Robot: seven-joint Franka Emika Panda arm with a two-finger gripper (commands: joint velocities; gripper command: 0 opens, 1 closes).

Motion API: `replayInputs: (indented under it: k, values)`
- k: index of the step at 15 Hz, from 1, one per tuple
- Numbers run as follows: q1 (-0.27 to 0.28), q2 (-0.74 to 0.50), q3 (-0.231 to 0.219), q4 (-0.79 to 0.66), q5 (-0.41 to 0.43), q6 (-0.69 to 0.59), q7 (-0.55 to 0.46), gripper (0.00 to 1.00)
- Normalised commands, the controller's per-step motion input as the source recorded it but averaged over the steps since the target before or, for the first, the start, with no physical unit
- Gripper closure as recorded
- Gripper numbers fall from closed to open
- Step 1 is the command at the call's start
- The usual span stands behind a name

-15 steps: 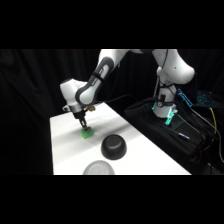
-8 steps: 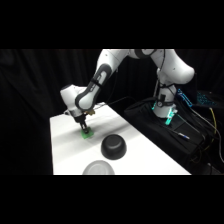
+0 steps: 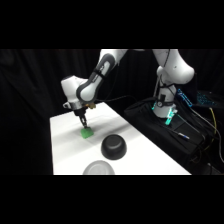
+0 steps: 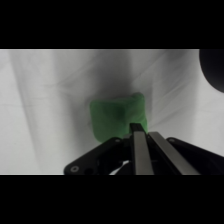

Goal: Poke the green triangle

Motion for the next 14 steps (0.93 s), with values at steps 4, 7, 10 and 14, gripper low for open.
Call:
replayInputs:
  k: [4,7,10,14]
  values:
    - [0.073,-0.67,-0.093,-0.49,-0.076,-0.03,0.02,0.41]
    - [0.095,-0.57,-0.100,-0.31,-0.078,-0.17,0.04,0.07]
    - [0.110,-0.46,-0.104,-0.17,-0.070,-0.23,0.08,0.00]
    - [0.130,-0.32,-0.101,-0.07,-0.070,-0.22,0.13,0.00]
